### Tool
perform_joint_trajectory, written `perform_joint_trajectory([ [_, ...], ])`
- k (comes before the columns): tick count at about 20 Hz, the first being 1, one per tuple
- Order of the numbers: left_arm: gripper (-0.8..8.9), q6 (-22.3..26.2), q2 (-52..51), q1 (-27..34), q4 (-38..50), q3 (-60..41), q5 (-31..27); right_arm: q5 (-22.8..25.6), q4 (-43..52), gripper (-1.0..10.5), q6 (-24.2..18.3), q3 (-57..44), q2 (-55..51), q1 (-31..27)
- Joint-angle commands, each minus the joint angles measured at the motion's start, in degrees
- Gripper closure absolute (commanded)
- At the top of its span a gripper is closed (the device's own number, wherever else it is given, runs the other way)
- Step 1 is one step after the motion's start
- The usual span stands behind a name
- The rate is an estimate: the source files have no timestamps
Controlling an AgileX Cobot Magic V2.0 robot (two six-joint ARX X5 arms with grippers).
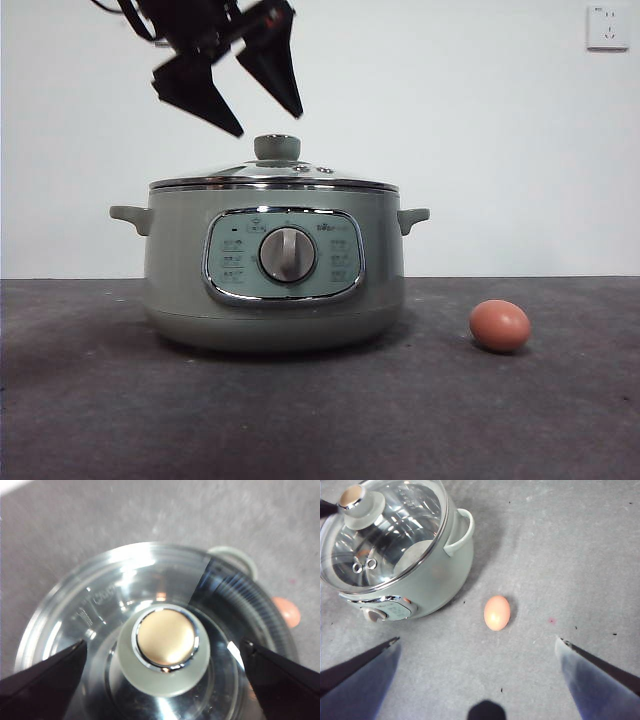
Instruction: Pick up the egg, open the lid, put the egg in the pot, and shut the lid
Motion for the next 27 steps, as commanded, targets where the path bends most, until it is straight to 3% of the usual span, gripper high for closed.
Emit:
perform_joint_trajectory([
  [1, 2.79, 0.7, 1.79, -0.28, 0.87, 0.02, 0.09, -0.2, 0.26, 4.1, 0.46, 0.07, 0.13, 0.07],
  [7, 2.93, 0.44, 3.8, -0.37, 1.73, 0.02, 0.07, -0.17, 0.55, 4.1, 0.44, 0.07, 0.2, 0.07],
  [11, 5.44, -0.48, 3.8, -0.37, 2.01, 0.02, 0.11, -0.09, 0.57, 4.1, 0.39, 0.07, 0.2, 0.07],
  [15, 5.83, -0.68, 3.8, -0.66, 1.68, 0.02, 0.76, 0.26, 0.63, 4.1, 0.37, 0.07, 0.24, 0.07],
  [18, 6.96, -0.85, 3.8, -0.7, 1.62, 0.02, 0.98, 0.28, 0.61, 4.1, 0.37, 0.07, 0.24, 0.07],
  [21, 6.98, -0.94, 3.8, -0.7, 1.6, 0.02, 0.98, 0.28, 0.57, 4.1, 0.39, 0.07, 0.24, 0.07],
  [24, 8.21, -1.05, 3.8, -0.7, 1.7, 0.02, 0.96, 0.28, 0.59, 4.1, 0.39, 0.07, 0.24, 0.07],
  [27, 8.21, -1.05, 3.74, -0.68, 1.75, 0.17, 0.96, 0.28, 0.61, 4.1, 0.39, 0.07, 0.24, 0.07],
])
